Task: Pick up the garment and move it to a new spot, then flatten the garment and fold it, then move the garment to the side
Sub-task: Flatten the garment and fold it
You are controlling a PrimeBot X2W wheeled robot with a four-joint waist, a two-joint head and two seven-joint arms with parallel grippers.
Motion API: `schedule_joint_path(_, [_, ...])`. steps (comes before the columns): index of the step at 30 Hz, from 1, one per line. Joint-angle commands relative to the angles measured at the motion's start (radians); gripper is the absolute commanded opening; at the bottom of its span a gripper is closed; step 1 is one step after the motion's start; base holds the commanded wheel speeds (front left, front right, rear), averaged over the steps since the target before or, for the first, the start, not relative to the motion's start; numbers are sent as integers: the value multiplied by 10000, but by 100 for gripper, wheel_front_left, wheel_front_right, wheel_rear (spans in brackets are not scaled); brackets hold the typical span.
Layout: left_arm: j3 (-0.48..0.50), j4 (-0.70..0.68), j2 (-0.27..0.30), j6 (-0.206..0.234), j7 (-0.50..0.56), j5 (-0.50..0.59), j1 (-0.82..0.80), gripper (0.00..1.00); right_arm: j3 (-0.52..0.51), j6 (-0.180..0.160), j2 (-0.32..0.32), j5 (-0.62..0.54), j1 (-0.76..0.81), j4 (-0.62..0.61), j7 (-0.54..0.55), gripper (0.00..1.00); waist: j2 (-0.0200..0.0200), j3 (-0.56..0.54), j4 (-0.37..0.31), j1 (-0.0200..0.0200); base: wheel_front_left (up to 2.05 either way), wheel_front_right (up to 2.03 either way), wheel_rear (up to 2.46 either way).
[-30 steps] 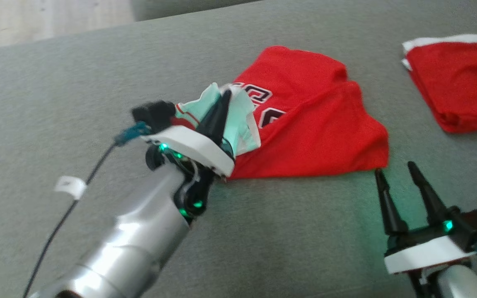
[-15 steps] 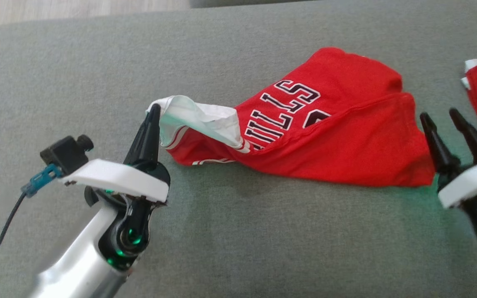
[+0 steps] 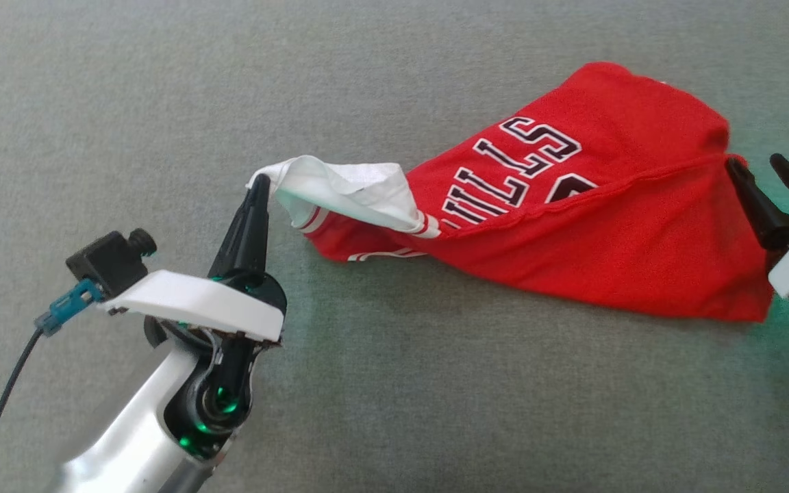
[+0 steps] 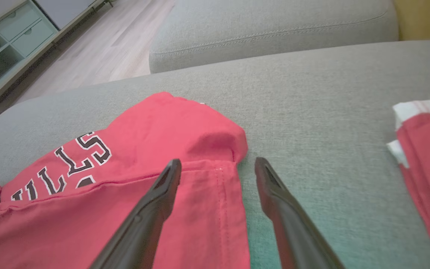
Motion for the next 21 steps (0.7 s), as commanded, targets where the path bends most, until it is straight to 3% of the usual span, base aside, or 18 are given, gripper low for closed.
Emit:
schedule_joint_path(1, [375,-319,211,-12,-65,69,-388,0,191,-9,-429,113,-199,-85,-121,100,0,120,133,-1,0,0,0])
schedule_joint_path(5, [309,-259,163,-30,-19,109,-466,0,617,-9,-499,227,-485,397,-333,100,0,240,271,-1,0,0,0])
schedule_joint_path(8, [273,-228,136,-38,5,142,-523,0,897,-9,-524,272,-641,809,-449,84,0,306,349,-1,0,0,0])
schedule_joint_path(11, [270,-211,136,-27,16,161,-561,0,1143,-9,-518,328,-808,1111,-668,36,0,344,383,-1,0,0,0])
schedule_joint_path(12, [275,-201,144,-16,18,170,-572,0,1220,-9,-513,382,-856,1177,-720,4,0,351,388,-1,0,0,0])
schedule_joint_path(13, [279,-189,152,-15,19,174,-579,0,1288,-9,-517,416,-905,1229,-801,0,0,351,389,-1,0,0,0])
schedule_joint_path(21, [573,-4,277,-145,-239,134,-488,0,1838,-9,-751,503,-1110,1273,-1933,0,0,-274,158,-1,0,0,0])
